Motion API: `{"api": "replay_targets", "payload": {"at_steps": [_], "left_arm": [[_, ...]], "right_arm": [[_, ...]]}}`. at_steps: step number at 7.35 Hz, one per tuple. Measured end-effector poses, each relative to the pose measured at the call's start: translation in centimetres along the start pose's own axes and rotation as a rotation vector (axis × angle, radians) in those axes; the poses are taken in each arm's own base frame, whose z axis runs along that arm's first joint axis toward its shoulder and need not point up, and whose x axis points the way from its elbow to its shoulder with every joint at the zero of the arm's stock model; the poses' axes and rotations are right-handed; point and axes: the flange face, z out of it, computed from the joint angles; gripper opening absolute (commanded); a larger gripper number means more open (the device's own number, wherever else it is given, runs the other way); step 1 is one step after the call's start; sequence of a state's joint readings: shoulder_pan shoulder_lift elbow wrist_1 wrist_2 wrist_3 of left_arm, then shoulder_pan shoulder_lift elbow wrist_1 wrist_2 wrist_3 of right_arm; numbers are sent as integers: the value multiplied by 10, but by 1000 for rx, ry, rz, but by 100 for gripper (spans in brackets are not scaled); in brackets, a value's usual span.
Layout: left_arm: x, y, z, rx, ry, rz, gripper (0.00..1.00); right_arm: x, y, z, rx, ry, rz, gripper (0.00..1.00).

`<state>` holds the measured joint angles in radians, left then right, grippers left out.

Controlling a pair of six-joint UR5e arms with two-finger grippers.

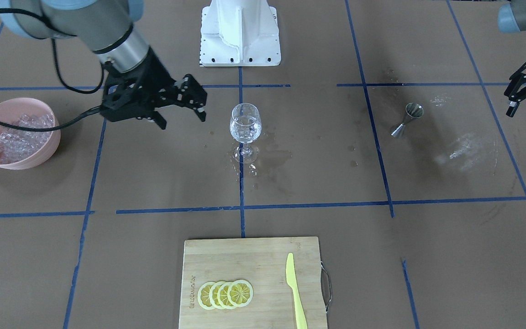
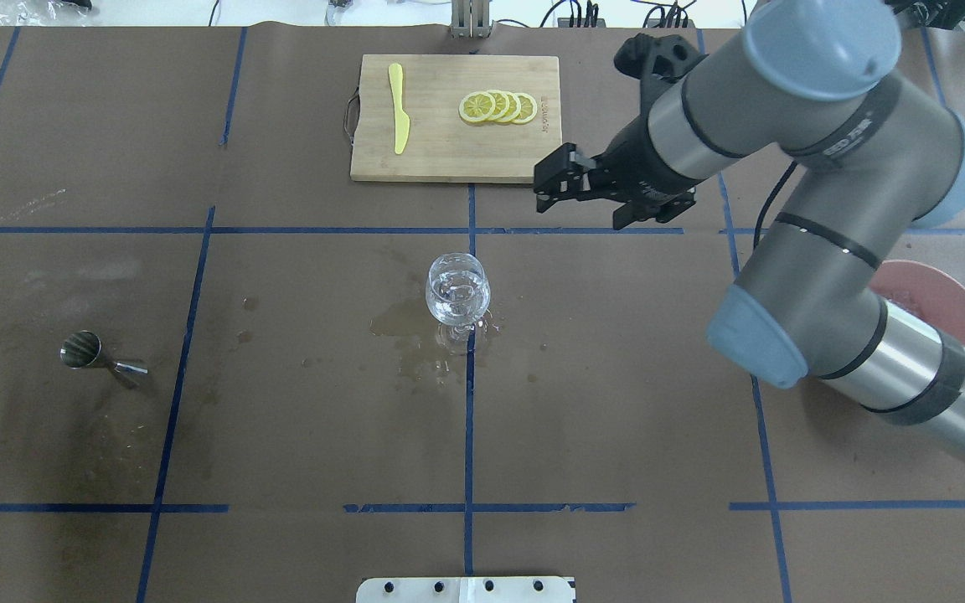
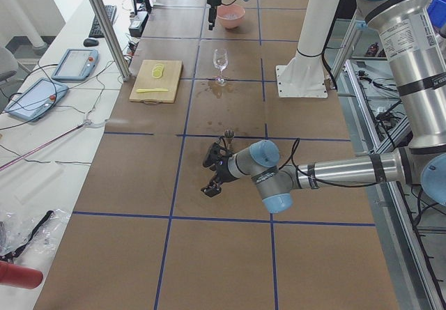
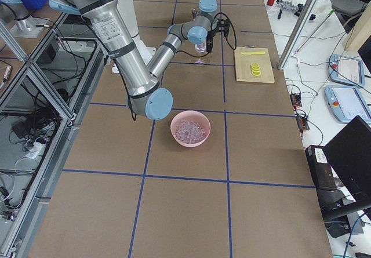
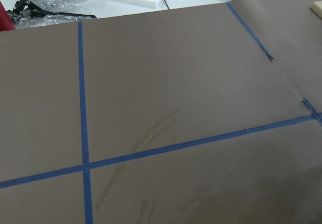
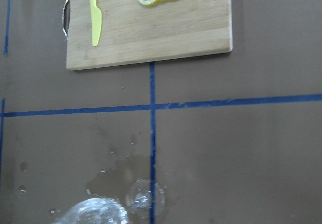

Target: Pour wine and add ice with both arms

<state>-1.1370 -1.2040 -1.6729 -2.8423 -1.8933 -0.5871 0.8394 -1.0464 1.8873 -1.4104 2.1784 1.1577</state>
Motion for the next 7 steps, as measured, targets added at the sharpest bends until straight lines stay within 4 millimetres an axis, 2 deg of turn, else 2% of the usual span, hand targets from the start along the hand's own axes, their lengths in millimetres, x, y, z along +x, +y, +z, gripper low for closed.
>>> {"api": "replay_targets", "payload": {"at_steps": [1,2,4,5,6,7], "left_arm": [[-16,-15,1,-39,-40,43,100],[-35,-38,-1,-88,-54,66,100],[-63,-101,-6,-180,-73,52,100],[-66,-132,-10,-235,-77,24,100],[-64,-154,-14,-299,-61,-15,100],[-60,-158,-19,-363,-19,-66,100]], "right_arm": [[59,-29,-19,11,52,-65,100],[116,-55,-36,11,112,-132,100],[211,-98,-62,-10,202,-231,100],[255,-117,-76,-23,220,-252,100],[302,-132,-88,-42,238,-277,100],[352,-140,-100,-67,247,-302,100]]}}
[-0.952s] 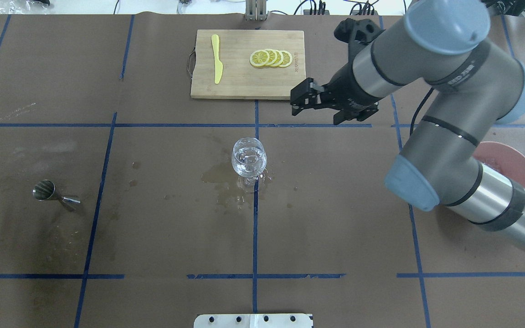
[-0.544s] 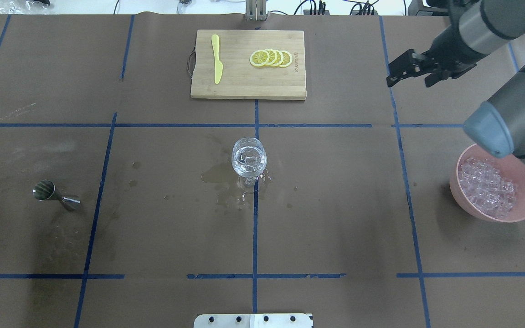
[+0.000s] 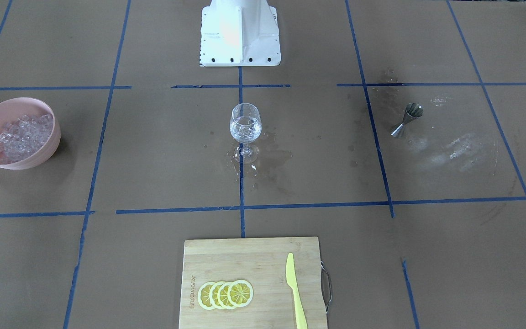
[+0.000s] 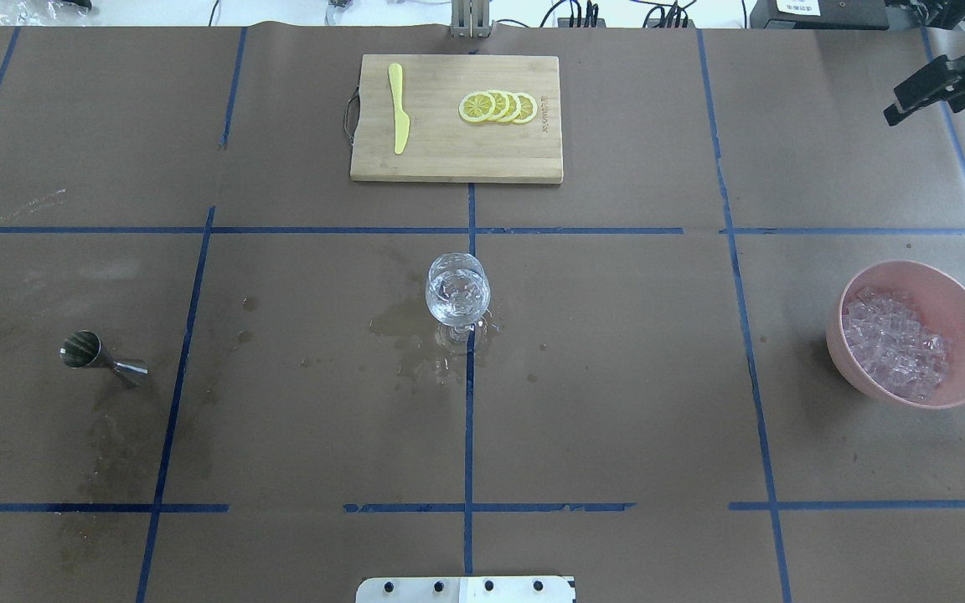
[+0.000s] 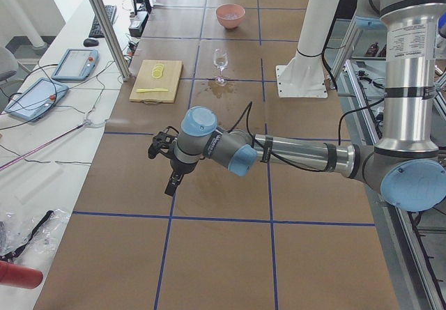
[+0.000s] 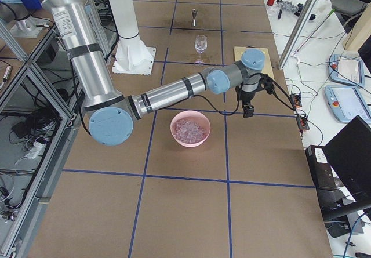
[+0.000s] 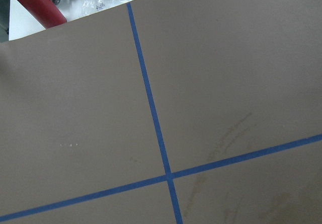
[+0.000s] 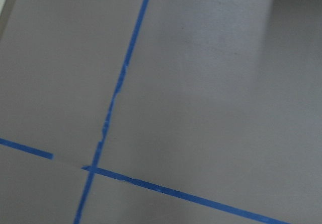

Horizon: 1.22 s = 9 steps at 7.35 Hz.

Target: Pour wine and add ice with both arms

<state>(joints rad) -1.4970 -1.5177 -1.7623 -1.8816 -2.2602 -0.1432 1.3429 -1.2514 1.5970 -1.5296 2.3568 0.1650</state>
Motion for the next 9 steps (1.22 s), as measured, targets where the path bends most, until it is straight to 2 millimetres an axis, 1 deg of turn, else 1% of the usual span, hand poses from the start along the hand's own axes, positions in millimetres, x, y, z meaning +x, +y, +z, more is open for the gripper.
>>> {"api": "replay_targets", "payload": {"at_steps": [1,2,3,4,5,7,9], "left_arm": [[-2,20,3,-59,42,-43,100],[-8,47,9,-87,62,-64,100],[-15,61,16,-74,71,-51,100],[-25,66,29,-64,74,-40,100],[-31,65,37,-59,74,-37,100],[-39,69,44,-62,67,-44,100],[-36,61,47,-54,63,-29,100]], "right_arm": [[41,14,-2,-25,-6,-24,100],[70,31,-2,-56,-10,-54,100],[93,50,4,-100,-18,-80,100],[107,66,11,-137,-39,-79,100],[112,77,15,-150,-63,-78,100],[113,88,21,-166,-72,-87,100],[114,104,22,-175,-57,-88,100]]}}
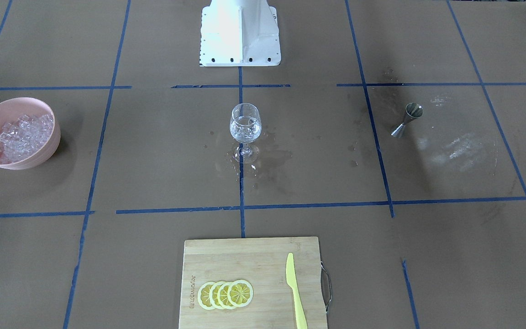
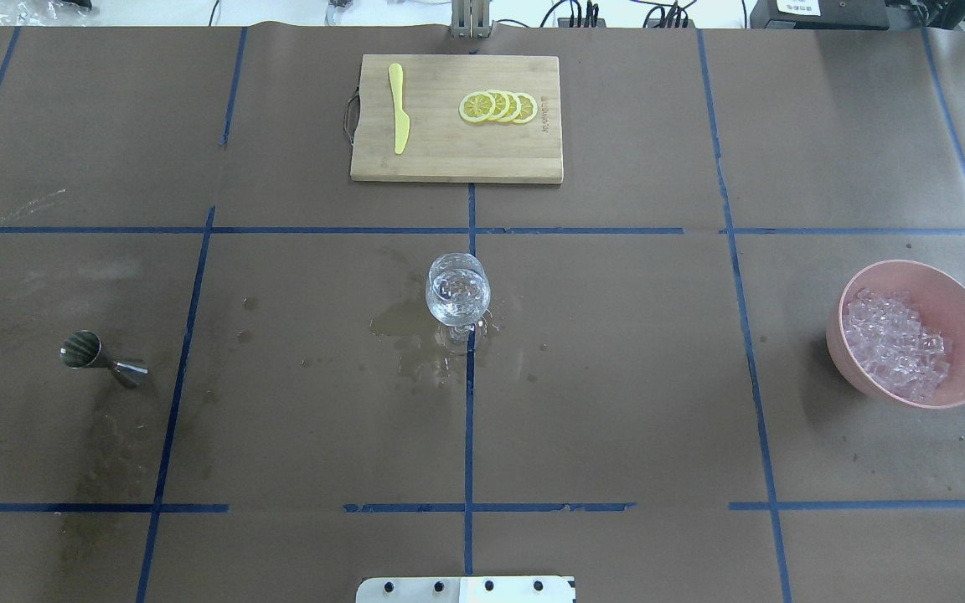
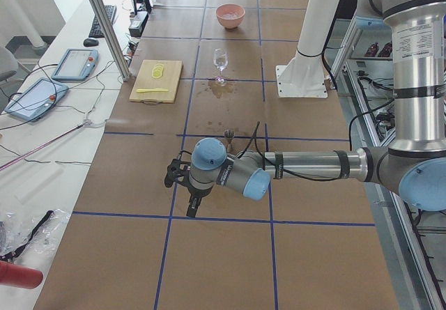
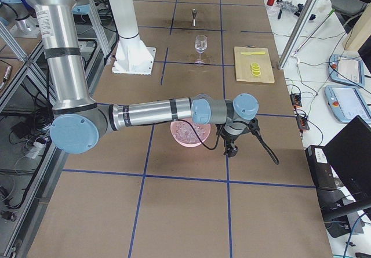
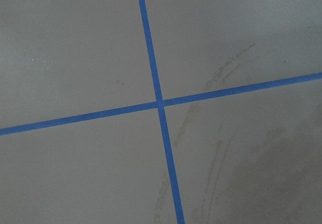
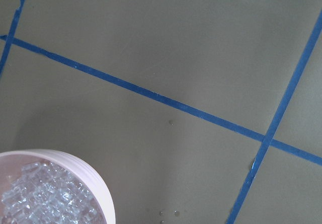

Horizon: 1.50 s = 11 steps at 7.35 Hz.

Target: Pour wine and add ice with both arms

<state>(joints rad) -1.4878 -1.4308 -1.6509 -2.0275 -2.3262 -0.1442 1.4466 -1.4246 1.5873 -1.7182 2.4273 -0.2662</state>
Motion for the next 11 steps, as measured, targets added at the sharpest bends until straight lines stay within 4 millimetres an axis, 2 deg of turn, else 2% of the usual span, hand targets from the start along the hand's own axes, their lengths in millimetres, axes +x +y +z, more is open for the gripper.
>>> {"api": "replay_targets", "payload": {"at_steps": [2,4,5,6,7,8,9,11], "left_arm": [[0,1,2,-5,3,3,100],[8,5,5,-19,45,16,100],[11,9,5,-26,58,17,100],[11,13,5,-30,62,13,100],[11,14,4,-32,64,9,100],[12,13,1,-41,62,-4,100],[15,7,-3,-76,55,-43,100],[22,-13,-11,-122,42,-94,100]], "right_arm": [[1,8,-1,-3,21,1,100],[0,11,-8,9,35,-1,100],[3,14,-6,5,34,6,100],[9,24,2,-8,31,22,100],[12,43,9,-17,27,31,100],[9,61,11,-20,28,33,100],[8,71,11,-24,42,35,100],[11,78,13,-38,73,43,100]]}}
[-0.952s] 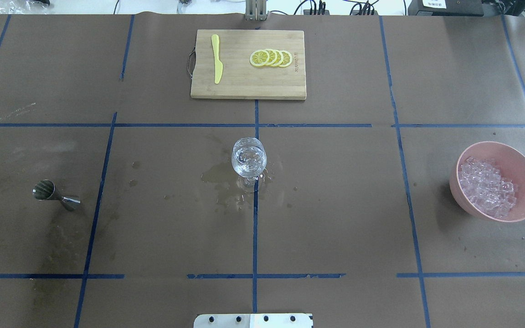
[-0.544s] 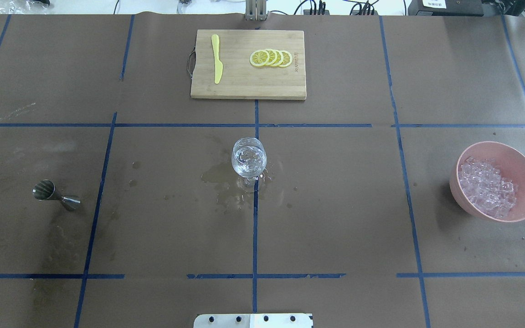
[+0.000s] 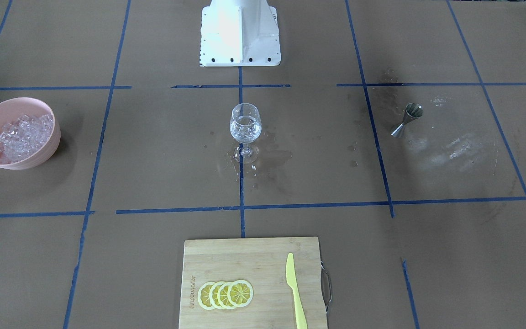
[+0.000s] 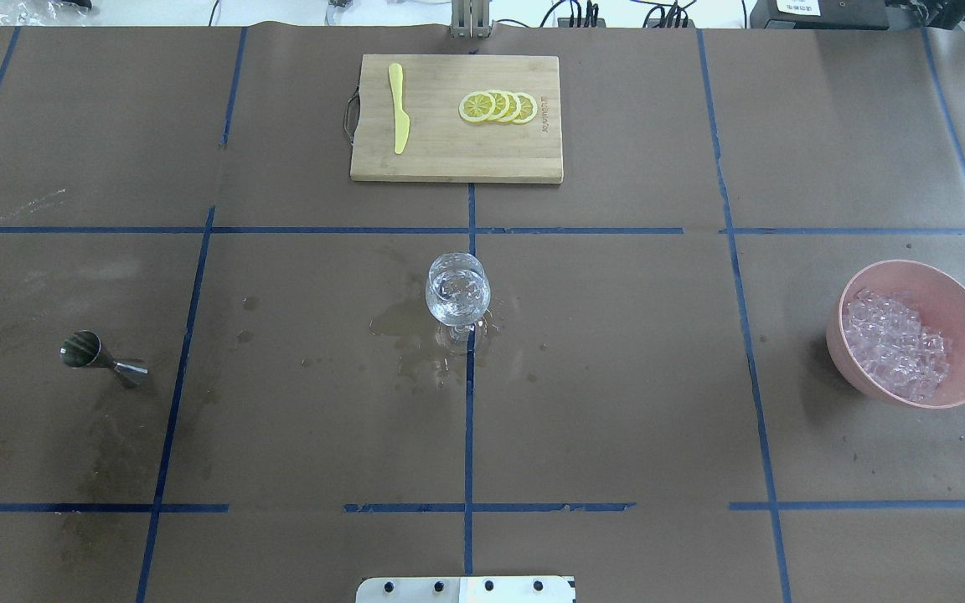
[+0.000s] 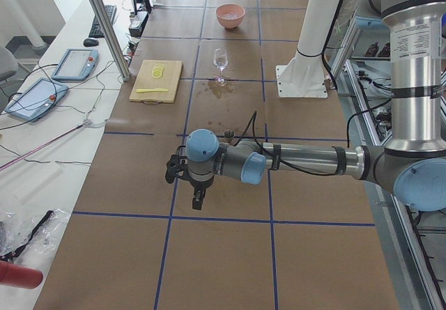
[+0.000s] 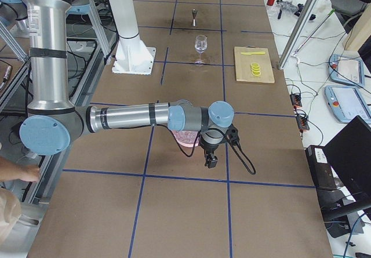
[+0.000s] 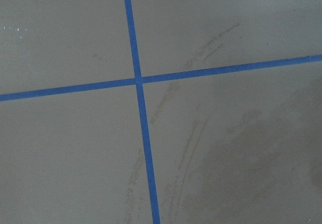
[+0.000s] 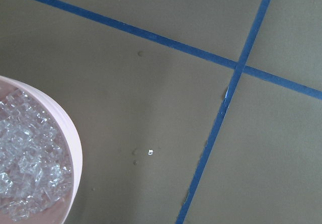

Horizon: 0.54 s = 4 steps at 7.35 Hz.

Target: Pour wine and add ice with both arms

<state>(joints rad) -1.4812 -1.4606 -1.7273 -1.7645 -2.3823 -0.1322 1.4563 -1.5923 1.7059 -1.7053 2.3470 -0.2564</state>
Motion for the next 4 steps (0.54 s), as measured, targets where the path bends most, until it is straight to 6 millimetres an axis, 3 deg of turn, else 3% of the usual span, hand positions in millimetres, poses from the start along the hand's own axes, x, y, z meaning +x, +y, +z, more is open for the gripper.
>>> {"api": "replay_targets", "payload": {"at_steps": [4], "left_arm": [[10,-13,-8,8,2,8,100]], "right_arm": [[8,-4,7,-14,8,15,100]]}}
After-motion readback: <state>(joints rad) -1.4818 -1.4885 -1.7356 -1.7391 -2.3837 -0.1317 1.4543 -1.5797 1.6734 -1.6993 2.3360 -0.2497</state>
